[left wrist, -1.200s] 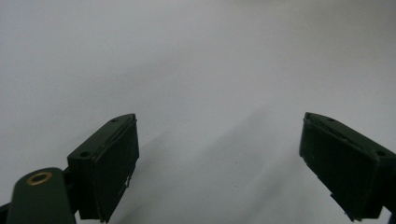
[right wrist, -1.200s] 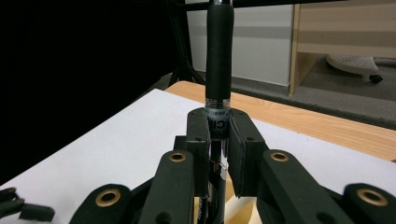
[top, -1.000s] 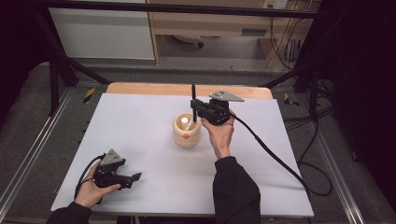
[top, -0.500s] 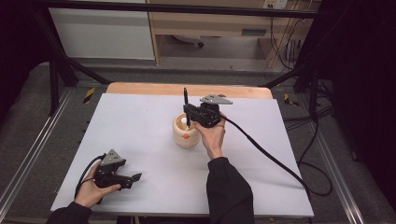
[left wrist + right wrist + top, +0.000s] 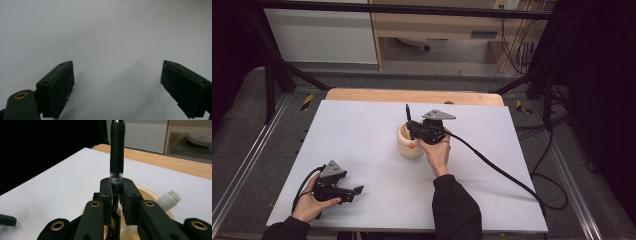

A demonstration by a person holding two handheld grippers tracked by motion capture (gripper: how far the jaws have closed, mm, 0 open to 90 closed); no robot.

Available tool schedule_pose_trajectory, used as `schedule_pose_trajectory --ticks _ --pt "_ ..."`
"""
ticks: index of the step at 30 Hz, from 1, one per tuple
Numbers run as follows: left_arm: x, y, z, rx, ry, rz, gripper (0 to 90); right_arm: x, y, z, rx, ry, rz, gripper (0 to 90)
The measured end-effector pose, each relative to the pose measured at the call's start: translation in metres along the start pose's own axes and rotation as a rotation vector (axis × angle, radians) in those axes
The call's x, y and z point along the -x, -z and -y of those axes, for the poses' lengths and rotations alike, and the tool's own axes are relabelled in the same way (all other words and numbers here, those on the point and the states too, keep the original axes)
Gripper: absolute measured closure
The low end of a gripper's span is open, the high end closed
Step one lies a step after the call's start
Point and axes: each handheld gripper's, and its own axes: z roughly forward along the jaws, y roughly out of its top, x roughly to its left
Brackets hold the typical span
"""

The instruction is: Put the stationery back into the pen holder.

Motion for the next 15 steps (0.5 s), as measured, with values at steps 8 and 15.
schedule_pose_trajectory --ticks 8,15 --pt "0.000 0.000 0.000 -0.002 0.000 -0.001 11.7 0.000 0.001 0.012 -0.022 0.006 -0.015 79.7" --pt "0.000 0.000 0.000 -0.001 0.000 0.000 11.7 -0.002 0.002 0.014 -0.038 0.013 -0.018 77.9"
